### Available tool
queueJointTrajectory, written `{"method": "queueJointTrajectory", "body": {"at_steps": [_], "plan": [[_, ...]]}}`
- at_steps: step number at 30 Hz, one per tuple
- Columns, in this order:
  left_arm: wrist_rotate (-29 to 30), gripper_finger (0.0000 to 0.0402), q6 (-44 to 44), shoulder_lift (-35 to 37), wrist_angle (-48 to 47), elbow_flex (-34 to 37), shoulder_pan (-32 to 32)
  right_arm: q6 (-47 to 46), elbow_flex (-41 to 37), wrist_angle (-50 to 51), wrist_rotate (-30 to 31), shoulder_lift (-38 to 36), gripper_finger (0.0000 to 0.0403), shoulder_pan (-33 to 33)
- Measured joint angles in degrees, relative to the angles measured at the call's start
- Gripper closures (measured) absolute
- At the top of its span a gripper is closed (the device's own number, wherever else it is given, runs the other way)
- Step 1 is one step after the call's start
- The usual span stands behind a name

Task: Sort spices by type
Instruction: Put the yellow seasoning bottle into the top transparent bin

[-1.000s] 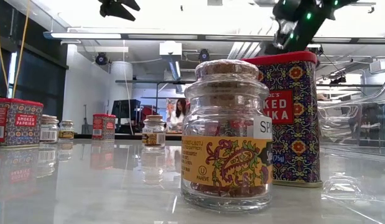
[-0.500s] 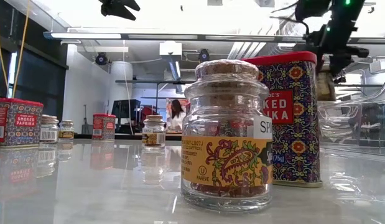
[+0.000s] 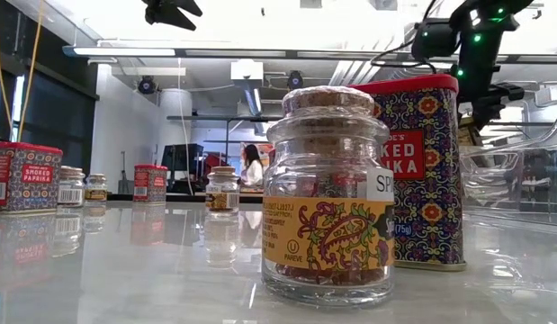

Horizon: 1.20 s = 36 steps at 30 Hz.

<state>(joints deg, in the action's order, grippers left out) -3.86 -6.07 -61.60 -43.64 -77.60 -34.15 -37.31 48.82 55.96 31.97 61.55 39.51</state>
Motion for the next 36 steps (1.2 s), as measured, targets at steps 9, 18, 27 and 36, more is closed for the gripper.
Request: {"method": "queueJointTrajectory", "body": {"at_steps": [9,18,27,36], "plan": [[0.0,0.0136,0.0,0.0,-1.3,0.0,0.0,1.8,0.0,-3.7,0.8,0.4,0.0183,2.2],[0.0,0.0136,-0.2,0.0,-2.0,0.0,0.0,1.6,0.0,-1.8,-4.6,0.3,0.0183,1.6],[0.0,0.0136,-0.2,0.0,-2.0,0.0,0.0,-1.2,0.1,-8.5,-5.6,0.3,0.0183,0.0],[0.0,0.0136,-0.2,0.0,-2.0,0.0,0.0,-0.2,0.1,-11.1,-5.6,0.3,0.0183,2.5]]}}
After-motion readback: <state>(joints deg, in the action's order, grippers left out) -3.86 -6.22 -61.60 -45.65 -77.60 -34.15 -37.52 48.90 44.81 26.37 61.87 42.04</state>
